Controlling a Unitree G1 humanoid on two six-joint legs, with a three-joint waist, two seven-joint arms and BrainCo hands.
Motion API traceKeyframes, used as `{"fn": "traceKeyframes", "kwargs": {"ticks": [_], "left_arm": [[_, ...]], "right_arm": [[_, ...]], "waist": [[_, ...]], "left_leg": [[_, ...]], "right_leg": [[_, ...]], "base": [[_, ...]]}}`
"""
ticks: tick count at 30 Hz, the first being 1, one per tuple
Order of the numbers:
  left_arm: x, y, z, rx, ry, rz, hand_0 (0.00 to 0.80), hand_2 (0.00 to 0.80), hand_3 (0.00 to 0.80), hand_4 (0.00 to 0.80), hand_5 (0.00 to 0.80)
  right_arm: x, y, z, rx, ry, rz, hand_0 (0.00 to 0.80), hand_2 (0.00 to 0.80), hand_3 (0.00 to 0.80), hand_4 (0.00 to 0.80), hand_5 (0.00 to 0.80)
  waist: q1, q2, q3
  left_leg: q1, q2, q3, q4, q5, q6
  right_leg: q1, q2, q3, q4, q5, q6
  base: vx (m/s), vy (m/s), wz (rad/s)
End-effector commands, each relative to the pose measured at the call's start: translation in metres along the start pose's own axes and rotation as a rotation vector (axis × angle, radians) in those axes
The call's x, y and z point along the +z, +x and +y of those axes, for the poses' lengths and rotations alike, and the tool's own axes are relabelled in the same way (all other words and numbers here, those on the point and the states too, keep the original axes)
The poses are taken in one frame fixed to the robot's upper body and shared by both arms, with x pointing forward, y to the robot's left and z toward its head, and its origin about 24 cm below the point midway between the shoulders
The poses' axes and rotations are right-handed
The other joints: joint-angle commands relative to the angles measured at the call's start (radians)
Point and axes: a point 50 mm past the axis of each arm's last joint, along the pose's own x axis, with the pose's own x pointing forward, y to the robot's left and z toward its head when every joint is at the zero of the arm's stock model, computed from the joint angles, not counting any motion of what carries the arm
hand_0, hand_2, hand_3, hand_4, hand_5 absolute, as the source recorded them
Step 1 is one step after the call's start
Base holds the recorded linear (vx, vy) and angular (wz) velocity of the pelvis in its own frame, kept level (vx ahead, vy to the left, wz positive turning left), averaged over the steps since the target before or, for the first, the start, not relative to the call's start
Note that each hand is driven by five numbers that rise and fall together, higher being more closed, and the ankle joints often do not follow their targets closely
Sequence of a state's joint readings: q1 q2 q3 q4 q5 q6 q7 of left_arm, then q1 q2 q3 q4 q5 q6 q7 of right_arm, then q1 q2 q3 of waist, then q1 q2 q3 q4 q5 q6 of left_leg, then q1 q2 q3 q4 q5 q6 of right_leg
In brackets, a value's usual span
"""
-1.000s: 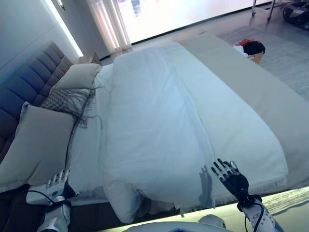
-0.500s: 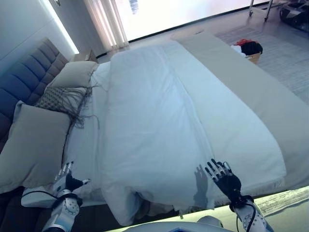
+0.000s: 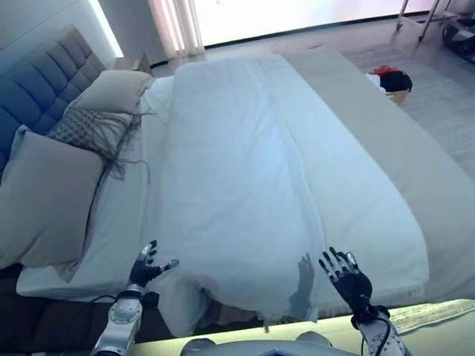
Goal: Make the bed neatly
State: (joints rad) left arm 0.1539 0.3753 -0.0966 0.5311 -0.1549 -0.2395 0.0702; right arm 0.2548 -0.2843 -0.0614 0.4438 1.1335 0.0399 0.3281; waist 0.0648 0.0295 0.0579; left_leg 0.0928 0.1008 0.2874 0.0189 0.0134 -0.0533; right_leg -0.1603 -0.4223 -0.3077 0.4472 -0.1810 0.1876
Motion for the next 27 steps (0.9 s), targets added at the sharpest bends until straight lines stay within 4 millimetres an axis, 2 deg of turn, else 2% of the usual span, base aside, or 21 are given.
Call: {"fn": "traceKeyframes", "kwargs": {"ticks": [1,2,3,5,6,8,9,10,12,13,14,16,18,19,20,22,23,24,25,27], "left_arm": [[0.057,0.015,0.036,0.108,0.047,-0.218,0.000,0.000,0.000,0.000,0.000],[0.058,0.016,0.035,0.112,0.044,-0.217,0.000,0.000,0.000,0.000,0.000],[0.057,0.017,0.033,0.118,0.052,-0.211,0.000,0.000,0.000,0.000,0.000],[0.053,0.016,0.030,0.118,0.074,-0.193,0.000,0.000,0.000,0.000,0.000],[0.051,0.016,0.030,0.116,0.076,-0.180,0.000,0.000,0.000,0.000,0.000],[0.051,0.018,0.033,0.130,0.072,-0.169,0.000,0.000,0.000,0.000,0.000],[0.054,0.020,0.036,0.141,0.058,-0.175,0.000,0.000,0.000,0.000,0.000],[0.059,0.024,0.040,0.155,0.039,-0.186,0.000,0.000,0.000,0.000,0.000],[0.064,0.028,0.044,0.165,0.012,-0.185,0.000,0.000,0.000,0.000,0.000],[0.064,0.028,0.044,0.165,0.005,-0.182,0.000,0.000,0.000,0.000,0.000],[0.060,0.027,0.040,0.149,-0.040,-0.172,0.000,0.000,0.000,0.000,0.000],[0.056,0.022,0.034,0.129,-0.032,-0.178,0.000,0.000,0.000,0.000,0.000],[0.050,0.019,0.028,0.121,-0.050,-0.167,0.000,0.000,0.000,0.000,0.000],[0.046,0.017,0.025,0.109,-0.068,-0.157,0.000,0.000,0.000,0.000,0.000],[0.042,0.015,0.021,0.100,-0.089,-0.147,0.000,0.000,0.000,0.000,0.000],[0.030,0.007,0.016,0.086,-0.162,-0.109,0.000,0.000,0.000,0.000,0.000],[0.025,0.003,0.014,0.077,-0.199,-0.087,0.000,0.000,0.000,0.000,0.000],[0.018,-0.002,0.013,0.064,-0.233,-0.058,0.000,0.000,0.000,0.000,0.000],[0.011,-0.006,0.010,0.042,-0.276,-0.023,0.000,0.000,0.000,0.000,0.000],[0.007,-0.005,-0.001,-0.029,-0.356,0.020,0.000,0.000,0.000,0.000,0.000]], "right_arm": [[0.000,0.017,0.026,0.111,0.099,-0.076,0.000,0.000,0.000,0.000,0.000],[-0.002,0.016,0.026,0.113,0.104,-0.070,0.000,0.000,0.000,0.000,0.000],[-0.008,0.014,0.026,0.119,0.120,-0.063,0.000,0.000,0.000,0.000,0.000],[-0.012,0.010,0.025,0.133,0.138,-0.067,0.000,0.000,0.000,0.000,0.000],[-0.012,0.010,0.026,0.140,0.141,-0.072,0.000,0.000,0.000,0.000,0.000],[-0.012,0.016,0.029,0.154,0.136,-0.081,0.000,0.000,0.000,0.000,0.000],[-0.010,0.021,0.034,0.165,0.133,-0.083,0.000,0.000,0.000,0.000,0.000],[-0.009,0.027,0.039,0.177,0.127,-0.076,0.000,0.000,0.000,0.000,0.000],[-0.012,0.031,0.041,0.161,0.121,-0.055,0.000,0.000,0.000,0.000,0.000],[-0.012,0.030,0.041,0.158,0.120,-0.052,0.000,0.000,0.000,0.000,0.000],[-0.013,0.025,0.036,0.145,0.120,-0.033,0.000,0.000,0.000,0.000,0.000],[-0.013,0.020,0.029,0.119,0.118,-0.010,0.000,0.000,0.000,0.000,0.000],[-0.012,0.016,0.024,0.103,0.111,-0.001,0.000,0.000,0.000,0.000,0.000],[-0.010,0.013,0.022,0.108,0.105,-0.004,0.000,0.000,0.000,0.000,0.000],[-0.008,0.012,0.021,0.119,0.098,-0.006,0.000,0.000,0.000,0.000,0.000],[-0.006,0.010,0.020,0.133,0.089,0.001,0.000,0.000,0.000,0.000,0.000],[-0.006,0.010,0.020,0.137,0.094,0.006,0.000,0.000,0.000,0.000,0.000],[-0.009,0.008,0.020,0.136,0.098,0.016,0.000,0.000,0.000,0.000,0.000],[-0.013,0.006,0.019,0.126,0.102,0.024,0.000,0.000,0.000,0.000,0.000],[-0.014,0.004,0.020,0.107,0.110,0.010,0.000,0.000,0.000,0.000,0.000]], "waist": [[0.024,-0.045,0.057],[0.024,-0.042,0.057],[0.028,-0.039,0.050],[0.041,-0.043,0.035],[0.052,-0.051,0.026],[0.077,-0.067,0.018],[0.094,-0.074,0.020],[0.111,-0.079,0.028],[0.123,-0.082,0.041],[0.122,-0.082,0.043],[0.116,-0.084,0.060],[0.114,-0.091,0.077],[0.105,-0.099,0.086],[0.088,-0.114,0.093],[0.073,-0.124,0.102],[0.057,-0.118,0.104],[0.050,-0.115,0.099],[0.041,-0.101,0.087],[0.030,-0.084,0.076],[0.014,-0.059,0.070]], "left_leg": [[-0.071,-0.033,-0.058,0.111,-0.107,0.060],[-0.080,-0.036,-0.063,0.113,-0.104,0.071],[-0.105,-0.046,-0.094,0.117,-0.089,0.096],[-0.150,-0.063,-0.151,0.120,-0.057,0.110],[-0.177,-0.072,-0.171,0.125,-0.041,0.109],[-0.224,-0.071,-0.181,0.134,-0.014,0.093],[-0.252,-0.056,-0.179,0.147,-0.001,0.077],[-0.284,-0.024,-0.177,0.160,0.019,0.048],[-0.335,0.054,-0.181,0.164,0.076,-0.022],[-0.340,0.063,-0.183,0.164,0.083,-0.030],[-0.355,0.140,-0.183,0.135,0.145,-0.076],[-0.356,0.174,-0.210,0.094,0.172,-0.091],[-0.367,0.160,-0.200,0.133,0.146,-0.076],[-0.363,0.136,-0.186,0.237,0.066,-0.065],[-0.361,0.113,-0.187,0.360,-0.007,-0.041],[-0.327,0.071,-0.208,0.467,-0.091,-0.005],[-0.305,0.058,-0.200,0.435,-0.071,0.014],[-0.254,0.052,-0.197,0.377,-0.065,0.017],[-0.207,0.057,-0.189,0.310,-0.052,0.013],[-0.161,0.077,-0.171,0.212,-0.035,0.001]], "right_leg": [[0.078,-0.073,0.026,-0.218,0.379,0.069],[0.072,-0.067,0.043,-0.173,0.364,0.059],[0.072,-0.045,0.091,-0.075,0.332,0.030],[0.099,0.001,0.130,-0.046,0.314,-0.005],[0.125,0.026,0.126,-0.078,0.304,-0.015],[0.171,0.068,0.094,-0.152,0.272,-0.029],[0.184,0.085,0.067,-0.186,0.245,-0.034],[0.197,0.104,0.036,-0.220,0.204,-0.038],[0.224,0.151,0.005,-0.265,0.136,-0.034],[0.227,0.157,0.002,-0.267,0.130,-0.035],[0.247,0.196,-0.016,-0.283,0.101,-0.047],[0.250,0.231,-0.015,-0.301,0.090,-0.064],[0.243,0.240,-0.013,-0.310,0.093,-0.073],[0.238,0.226,-0.006,-0.310,0.087,-0.078],[0.213,0.207,-0.001,-0.299,0.098,-0.088],[0.162,0.190,0.021,-0.263,0.113,-0.096],[0.141,0.187,0.023,-0.262,0.136,-0.104],[0.135,0.196,0.034,-0.258,0.140,-0.103],[0.132,0.204,0.043,-0.258,0.143,-0.098],[0.121,0.192,0.043,-0.252,0.153,-0.079]], "base": [[-0.243,0.188,0.07],[-0.271,0.157,0.16],[-0.245,0.063,0.17],[-0.239,-0.075,0.29],[-0.253,-0.221,0.37],[-0.304,-0.272,0.33],[-0.377,-0.331,0.04],[-0.379,-0.361,-0.12],[-0.252,-0.311,0.00],[-0.183,-0.285,0.12],[-0.166,-0.224,0.06],[-0.227,-0.201,0.02],[-0.188,-0.119,-0.13],[-0.180,-0.085,-0.15],[-0.163,-0.023,-0.18],[-0.097,0.134,-0.28],[-0.005,0.196,-0.28],[0.049,0.258,-0.29],[0.124,0.293,-0.23],[0.037,0.312,-0.12]]}}
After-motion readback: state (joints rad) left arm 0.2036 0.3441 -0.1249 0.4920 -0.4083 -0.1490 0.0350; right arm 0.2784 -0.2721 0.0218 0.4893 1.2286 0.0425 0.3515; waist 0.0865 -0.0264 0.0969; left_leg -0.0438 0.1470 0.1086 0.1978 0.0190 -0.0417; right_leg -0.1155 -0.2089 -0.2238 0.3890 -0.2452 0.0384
